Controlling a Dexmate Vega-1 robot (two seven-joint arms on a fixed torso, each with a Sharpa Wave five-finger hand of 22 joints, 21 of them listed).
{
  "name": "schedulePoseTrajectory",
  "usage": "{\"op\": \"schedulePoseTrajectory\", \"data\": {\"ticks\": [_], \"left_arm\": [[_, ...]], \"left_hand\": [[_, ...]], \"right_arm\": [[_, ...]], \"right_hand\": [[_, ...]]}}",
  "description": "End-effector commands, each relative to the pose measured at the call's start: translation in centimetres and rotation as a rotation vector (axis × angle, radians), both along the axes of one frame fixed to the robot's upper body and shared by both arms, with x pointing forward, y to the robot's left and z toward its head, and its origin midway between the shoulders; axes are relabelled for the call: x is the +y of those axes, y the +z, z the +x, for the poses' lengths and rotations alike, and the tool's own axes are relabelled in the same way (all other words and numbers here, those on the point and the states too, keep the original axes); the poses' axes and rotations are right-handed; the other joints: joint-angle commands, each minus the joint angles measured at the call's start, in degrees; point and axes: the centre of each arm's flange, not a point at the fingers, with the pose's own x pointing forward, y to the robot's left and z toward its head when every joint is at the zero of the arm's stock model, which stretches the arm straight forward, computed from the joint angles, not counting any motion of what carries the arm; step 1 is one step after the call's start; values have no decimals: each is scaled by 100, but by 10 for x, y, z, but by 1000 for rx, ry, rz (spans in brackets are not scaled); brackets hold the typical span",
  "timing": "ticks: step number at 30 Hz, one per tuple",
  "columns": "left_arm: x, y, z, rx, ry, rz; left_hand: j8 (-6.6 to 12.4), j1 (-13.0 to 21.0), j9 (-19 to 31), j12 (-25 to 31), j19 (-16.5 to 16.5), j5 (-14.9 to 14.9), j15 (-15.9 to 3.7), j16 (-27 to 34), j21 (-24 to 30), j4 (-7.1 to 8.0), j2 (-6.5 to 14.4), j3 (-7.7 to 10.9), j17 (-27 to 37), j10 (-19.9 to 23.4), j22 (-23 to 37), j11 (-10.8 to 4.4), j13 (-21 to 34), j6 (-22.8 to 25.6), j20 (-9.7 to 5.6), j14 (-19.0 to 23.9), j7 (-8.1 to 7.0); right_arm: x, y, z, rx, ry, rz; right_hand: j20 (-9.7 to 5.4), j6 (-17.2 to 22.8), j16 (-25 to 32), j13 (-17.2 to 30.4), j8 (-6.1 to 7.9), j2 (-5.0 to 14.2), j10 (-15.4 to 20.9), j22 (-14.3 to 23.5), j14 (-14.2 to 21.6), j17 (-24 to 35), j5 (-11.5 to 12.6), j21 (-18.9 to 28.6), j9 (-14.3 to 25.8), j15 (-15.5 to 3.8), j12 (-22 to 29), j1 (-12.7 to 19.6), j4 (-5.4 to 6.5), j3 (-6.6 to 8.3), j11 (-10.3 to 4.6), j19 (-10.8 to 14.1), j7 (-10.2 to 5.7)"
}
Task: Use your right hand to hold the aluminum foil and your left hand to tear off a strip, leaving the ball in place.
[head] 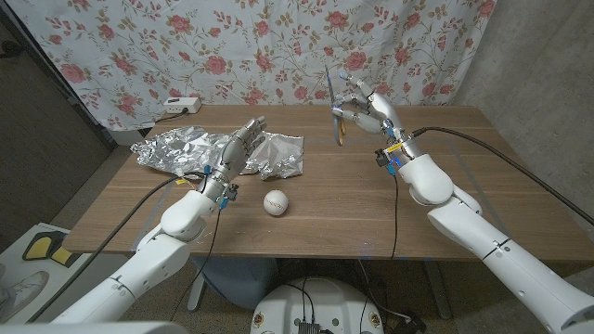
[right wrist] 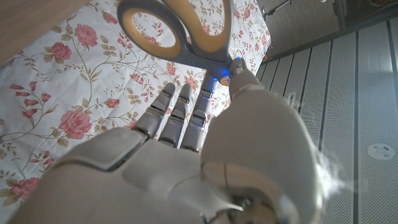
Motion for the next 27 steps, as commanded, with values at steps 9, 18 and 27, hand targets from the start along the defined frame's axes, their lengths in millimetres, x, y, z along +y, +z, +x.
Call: {"op": "schedulePoseTrajectory", "data": {"ticks": [9, 18, 27], "left_arm": [[-7, 1, -1, 0, -6, 23], [-9, 4, -3, -16, 6, 59], [-9, 5, -5, -47, 25, 73]], "left_hand": [[117, 74, 24, -35, -20, -8, 15, 14, -15, -54, 63, 52, 19, 10, 21, 19, 35, 214, 18, -44, 29], [297, 297, 29, -60, -63, -3, 18, -1, -25, -118, 234, 201, 16, -72, 18, 8, 37, 825, 45, -123, -134], [392, 781, 35, -48, -105, 52, 19, 7, -36, -255, 389, 456, 11, -80, 8, -222, 38, 1216, 70, -161, -268]], "right_arm": [[7, -3, 3, -8, 64, 96], [14, -5, 4, -12, 80, 81], [18, -7, 8, 8, 94, 55]], "right_hand": [[7, 70, 46, 2, 31, 2, 935, 13, 52, 46, 34, 17, 18, -1065, 35, 52, 13, -23, -865, 39, 0], [10, 71, 45, -4, 22, 5, 931, 14, 43, 61, 39, 11, 19, -1066, 44, 58, 16, -35, -867, 31, -10], [16, 65, 45, -13, 11, 13, 916, 15, 34, 74, 43, 6, 20, -1066, 47, 62, 22, -45, -867, 23, -9]]}}
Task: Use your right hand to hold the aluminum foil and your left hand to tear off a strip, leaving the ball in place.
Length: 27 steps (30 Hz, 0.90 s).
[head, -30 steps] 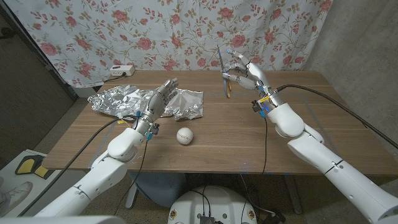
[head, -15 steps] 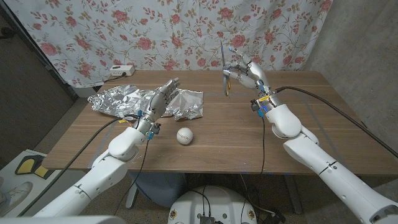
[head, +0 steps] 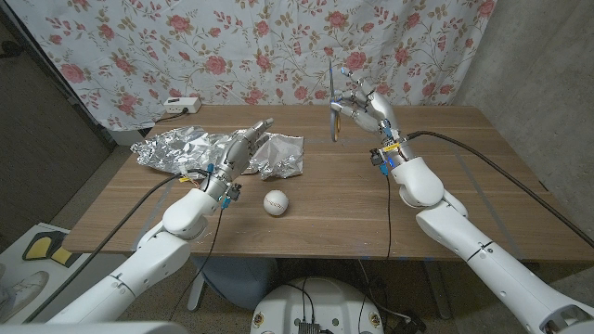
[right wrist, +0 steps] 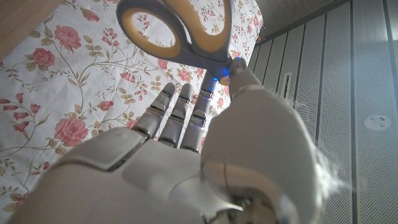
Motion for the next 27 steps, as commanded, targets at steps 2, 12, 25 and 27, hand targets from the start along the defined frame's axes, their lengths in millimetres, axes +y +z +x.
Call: {"op": "schedulePoseTrajectory", "data": {"ticks": [2, 12, 25, 27], "left_arm": [[-1, 2, -3, -41, 22, 28], [-8, -1, 3, -38, 15, 38], [-27, 8, 15, -47, -13, 159], [-30, 9, 16, -49, -18, 156]], "left_hand": [[140, 443, 20, 7, -55, 45, -12, 13, -3, -87, 15, 202, 10, 19, 6, -240, 6, 438, 23, -77, -146], [166, 727, 22, 18, -79, 13, -32, 18, -7, -94, -41, 284, 9, 36, 5, -269, 5, 619, 37, -85, -134], [172, 1478, 33, -119, -238, 66, 67, -22, -27, -92, 124, 585, 9, -475, 3, -188, 7, 928, 99, -384, -201], [197, 1524, 33, -115, -240, 48, 69, -17, -24, -92, 110, 590, 9, -484, 3, -184, 7, 1016, 104, -389, -198]], "right_arm": [[8, -4, 6, 21, 28, -22], [13, -8, 12, 33, 45, -28], [15, -12, 16, 60, 83, -25], [16, -12, 16, 59, 87, -24]], "right_hand": [[22, 54, 23, 16, 11, 18, 905, 15, 33, 25, 48, 6, 20, -1067, 29, 49, 8, -32, -879, 22, -30], [13, 66, 22, 11, 7, 22, 898, 16, 23, 38, 53, 4, 21, -1067, 37, 54, 11, -43, -880, 19, -41], [19, 91, 23, 4, 6, 31, 883, 16, 15, 58, 58, 4, 22, -1066, 48, 60, 16, -57, -879, 21, -54], [11, 91, 25, 5, 3, 36, 882, 16, 18, 62, 60, 1, 22, -1067, 51, 62, 17, -58, -880, 14, -60]]}}
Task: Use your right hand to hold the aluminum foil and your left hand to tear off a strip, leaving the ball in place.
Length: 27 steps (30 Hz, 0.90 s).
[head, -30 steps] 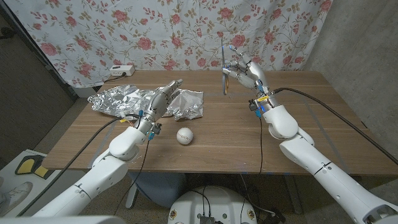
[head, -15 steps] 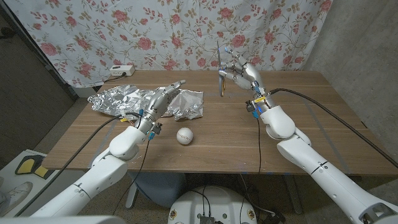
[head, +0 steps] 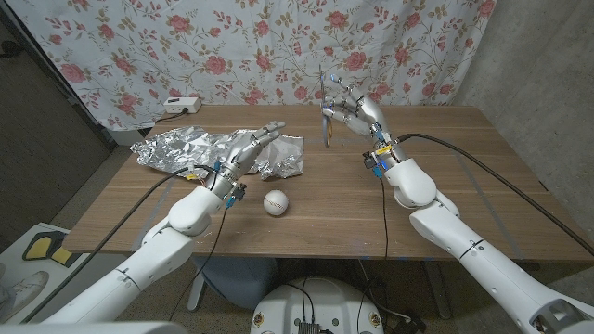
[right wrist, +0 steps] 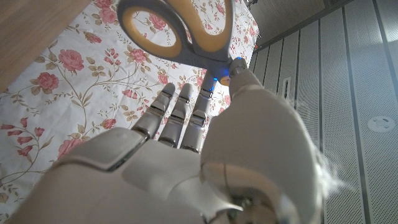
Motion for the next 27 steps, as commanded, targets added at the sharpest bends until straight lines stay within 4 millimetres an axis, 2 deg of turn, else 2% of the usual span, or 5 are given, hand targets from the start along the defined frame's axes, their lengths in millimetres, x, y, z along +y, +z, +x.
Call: {"op": "schedulePoseTrajectory", "data": {"ticks": [1, 13, 22, 27], "left_arm": [[-15, 6, 9, -2, -26, 49], [-20, 5, 8, -6, -43, 46], [-22, 3, 8, 7, -73, 46], [-23, 4, 8, 5, -83, 43]], "left_hand": [[74, 160, 10, 6, -44, -1, -7, 10, -2, -1, -11, 48, 8, -75, 15, 1, 9, 194, -11, -179, 3], [98, 272, 11, -12, -75, -60, -4, 8, -4, -5, -144, 14, 11, -181, 15, 35, 10, 324, -21, -235, -43], [128, 353, 13, -10, -77, -71, 10, 15, 2, 4, -196, 2, 14, -221, 15, 52, 11, 452, -7, -256, -23], [151, 447, 14, -52, -81, -73, -10, 20, 6, 22, -212, 0, 15, -389, 15, 40, 12, 585, -46, -279, -5]], "right_arm": [[3, -4, 4, 21, 38, 3], [7, -7, 4, 36, 60, 1], [15, -9, 4, 51, 96, -25], [18, -9, 5, 57, 113, -13]], "right_hand": [[14, 41, 25, 32, 4, 52, 883, 17, 17, 37, 35, 2, 23, -1068, 36, 47, -7, -35, -879, 17, -2], [20, 42, 21, 27, -6, 49, 880, 17, 3, 51, 39, -2, 23, -1068, 49, 55, -8, -50, -879, 7, -7], [35, -37, 15, 18, -49, 53, 875, 18, -15, 70, 42, -7, 24, -1064, 64, 61, -5, -69, -882, -11, -7], [37, -94, 16, 16, -74, 55, 858, 18, -21, 82, 42, -6, 25, -1060, 68, 62, -2, -80, -884, -14, 24]]}}
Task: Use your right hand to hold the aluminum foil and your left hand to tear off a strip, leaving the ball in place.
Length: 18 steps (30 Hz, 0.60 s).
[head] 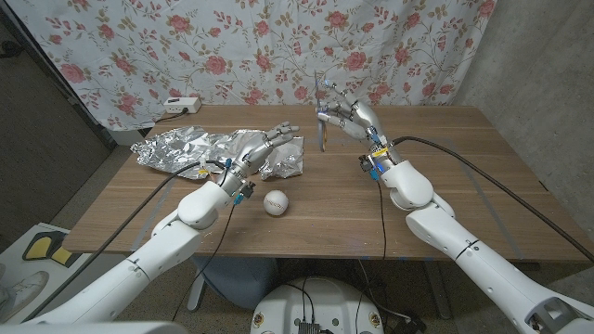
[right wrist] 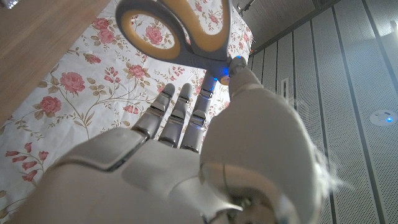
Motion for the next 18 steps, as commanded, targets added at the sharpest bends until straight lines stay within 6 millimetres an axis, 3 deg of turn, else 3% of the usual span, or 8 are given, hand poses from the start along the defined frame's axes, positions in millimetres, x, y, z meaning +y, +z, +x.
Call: {"op": "schedulePoseTrajectory", "data": {"ticks": [1, 18], "left_arm": [[-4, 0, 1, 4, -32, -3], [-9, 4, 3, 2, -47, 88]], "left_hand": [[29, 110, 11, -27, -49, -5, -9, 17, 5, 29, -19, -6, 15, -115, 15, -11, 13, 102, -22, -283, -3], [-75, 125, 12, -44, -145, -1, 3, -9, -18, 112, -109, -125, 19, -339, 16, -31, 11, 91, -72, -443, -4]], "right_arm": [[9, -3, 1, 16, 37, 3], [21, -4, 0, 11, 79, 14]], "right_hand": [[15, -25, 16, 11, -2, 46, 858, 8, -21, 29, 41, -6, 25, -1060, 43, 10, 7, -25, -883, 9, 3], [14, 54, 20, 7, 24, 60, 847, 8, -23, 55, 43, 2, 27, -1062, 62, 16, 13, -44, -882, 23, -11]]}}
